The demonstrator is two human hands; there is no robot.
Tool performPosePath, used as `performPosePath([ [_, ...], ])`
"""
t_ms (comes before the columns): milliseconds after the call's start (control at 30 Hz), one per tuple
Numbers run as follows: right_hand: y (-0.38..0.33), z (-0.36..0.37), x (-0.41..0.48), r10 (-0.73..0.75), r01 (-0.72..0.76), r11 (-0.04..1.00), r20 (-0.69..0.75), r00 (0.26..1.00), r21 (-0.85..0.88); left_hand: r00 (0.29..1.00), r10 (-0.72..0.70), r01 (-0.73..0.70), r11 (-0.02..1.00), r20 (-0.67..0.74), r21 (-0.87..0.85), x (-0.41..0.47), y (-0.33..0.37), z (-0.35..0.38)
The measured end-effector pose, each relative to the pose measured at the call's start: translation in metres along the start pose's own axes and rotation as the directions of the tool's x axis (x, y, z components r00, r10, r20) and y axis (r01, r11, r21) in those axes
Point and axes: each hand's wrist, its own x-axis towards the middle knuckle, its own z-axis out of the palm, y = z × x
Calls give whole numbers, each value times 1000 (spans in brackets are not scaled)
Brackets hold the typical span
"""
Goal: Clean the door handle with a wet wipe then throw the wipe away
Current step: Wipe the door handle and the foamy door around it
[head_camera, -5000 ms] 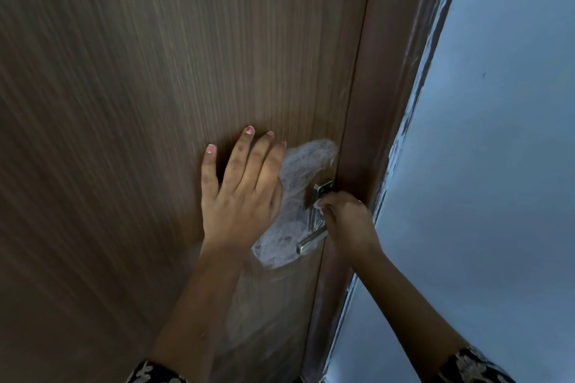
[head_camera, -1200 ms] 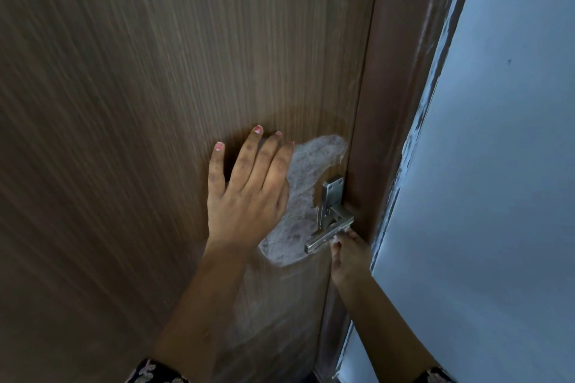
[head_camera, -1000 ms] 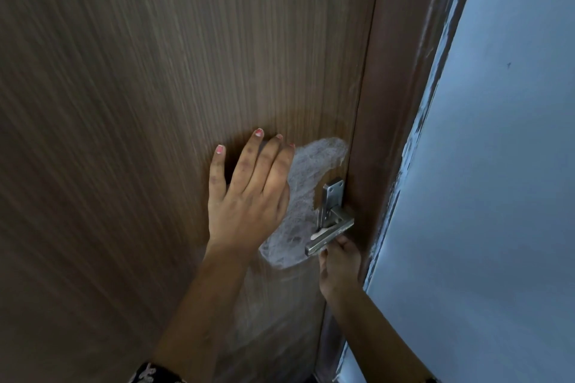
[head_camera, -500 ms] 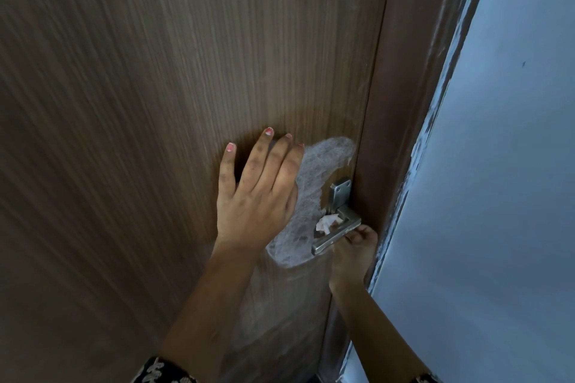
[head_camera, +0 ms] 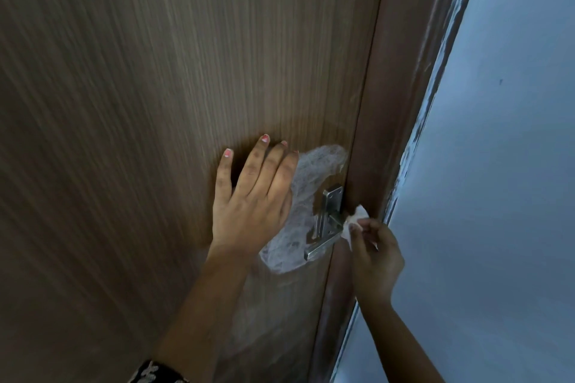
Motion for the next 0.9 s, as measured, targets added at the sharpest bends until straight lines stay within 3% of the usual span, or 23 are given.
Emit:
performPosePath([
  [100, -14, 5, 16, -222, 258, 963, 302, 927, -82, 1000, 1, -1, 1000, 4, -4, 0, 0, -1],
  [200, -23, 16, 24, -241, 416, 875, 524, 817, -248, 1000, 0, 0, 1000, 10, -7, 1, 0, -2],
  [267, -27, 21, 25, -208, 449, 822, 549, 809, -350, 1000, 0, 0, 1000, 7, -2, 1, -1, -3],
  [400, -38, 31, 21, -227, 569, 497, 535, 814, -656, 1000, 8, -8, 1000, 11, 6, 1, 0, -4],
  [467, -44, 35, 21, -141, 546, 415, 542, 829, -728, 1000, 6, -6, 1000, 12, 8, 1, 0, -4],
  [667, -48, 38, 23, -96, 539, 437, 559, 824, -720, 1000, -3, 3, 1000, 18, -1, 3, 0, -5],
  [900, -51, 24, 31, -392, 564, 541, 406, 826, -624, 1000, -7, 7, 1000, 14, -7, 3, 0, -5],
])
